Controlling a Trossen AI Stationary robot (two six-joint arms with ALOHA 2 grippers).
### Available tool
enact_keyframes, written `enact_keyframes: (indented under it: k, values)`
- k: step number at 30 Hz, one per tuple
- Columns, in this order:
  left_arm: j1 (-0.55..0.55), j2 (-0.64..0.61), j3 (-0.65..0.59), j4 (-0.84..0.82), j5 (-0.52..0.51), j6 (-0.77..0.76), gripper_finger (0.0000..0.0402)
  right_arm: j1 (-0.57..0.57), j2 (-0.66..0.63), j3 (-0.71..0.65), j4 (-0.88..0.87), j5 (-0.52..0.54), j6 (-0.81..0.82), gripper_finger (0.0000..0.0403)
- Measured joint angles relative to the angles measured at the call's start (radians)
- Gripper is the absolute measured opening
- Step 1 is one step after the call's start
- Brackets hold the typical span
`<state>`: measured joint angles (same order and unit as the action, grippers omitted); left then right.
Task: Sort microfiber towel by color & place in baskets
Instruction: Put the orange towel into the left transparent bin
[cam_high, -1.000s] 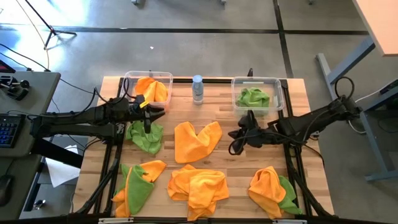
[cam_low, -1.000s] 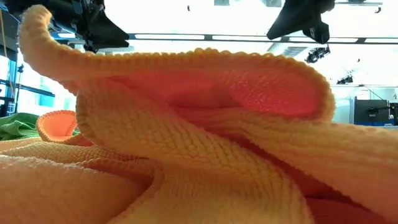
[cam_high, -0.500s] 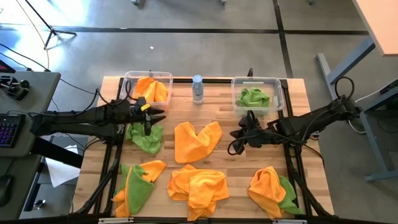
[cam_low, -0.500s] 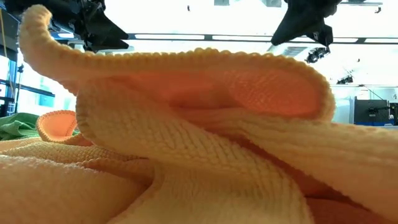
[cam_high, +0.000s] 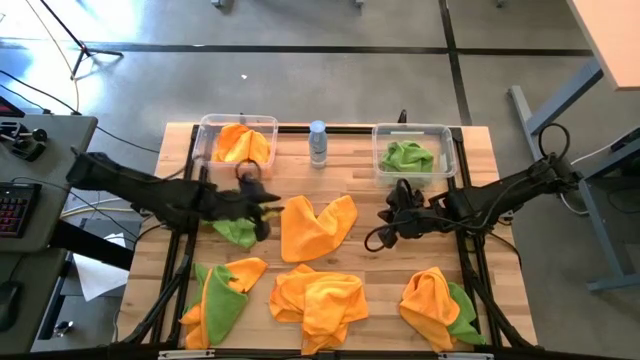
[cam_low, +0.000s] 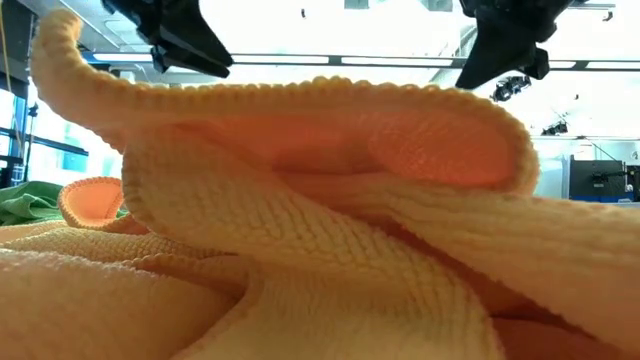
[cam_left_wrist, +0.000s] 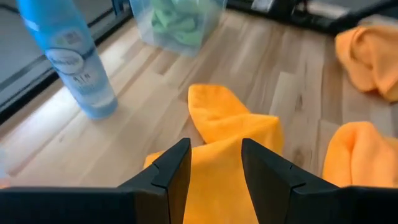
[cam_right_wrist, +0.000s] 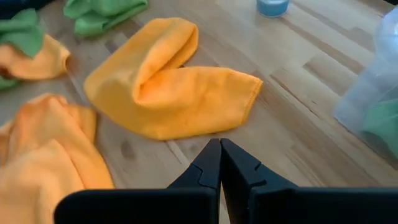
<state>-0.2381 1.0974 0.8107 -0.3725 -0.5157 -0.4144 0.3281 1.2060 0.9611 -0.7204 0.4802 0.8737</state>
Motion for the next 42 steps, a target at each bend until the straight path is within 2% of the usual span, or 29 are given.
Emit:
enact_keyframes:
  k: [9,15,20,24,32,37,39,42]
  values:
    - [0.008,0.363,0.28,-0.071,-0.006,-0.022,0.0128,0.0,0.0,0.0,-0.013,-0.174,-0.145,0.0002]
    - [0.072,0.579,0.453,-0.186,0.17,-0.028,0.0128,0.0,0.0,0.0,-0.031,-0.227,-0.199,0.0002]
    - [0.103,0.717,0.546,-0.19,0.283,0.033,0.0128,0.0,0.0,0.0,-0.047,-0.262,-0.228,0.0002]
    - [0.114,0.811,0.592,-0.19,0.383,0.118,0.0128,0.0,0.0,0.0,-0.072,-0.297,-0.248,0.0002]
    - [0.114,0.962,0.6,-0.213,0.384,0.172,0.0128,0.0,0.0,0.0,-0.077,-0.313,-0.321,0.0002]
    - [0.114,1.019,0.607,-0.243,0.38,0.097,0.0124,0.0,0.0,0.0,-0.077,-0.313,-0.354,0.0002]
    - [0.114,1.024,0.606,-0.252,0.392,0.075,0.0105,0.0,0.0,0.0,-0.077,-0.313,-0.361,0.0002]
    - [0.109,1.001,0.604,-0.281,0.39,0.04,0.0043,0.0,0.0,0.0,-0.076,-0.313,-0.382,0.0002]
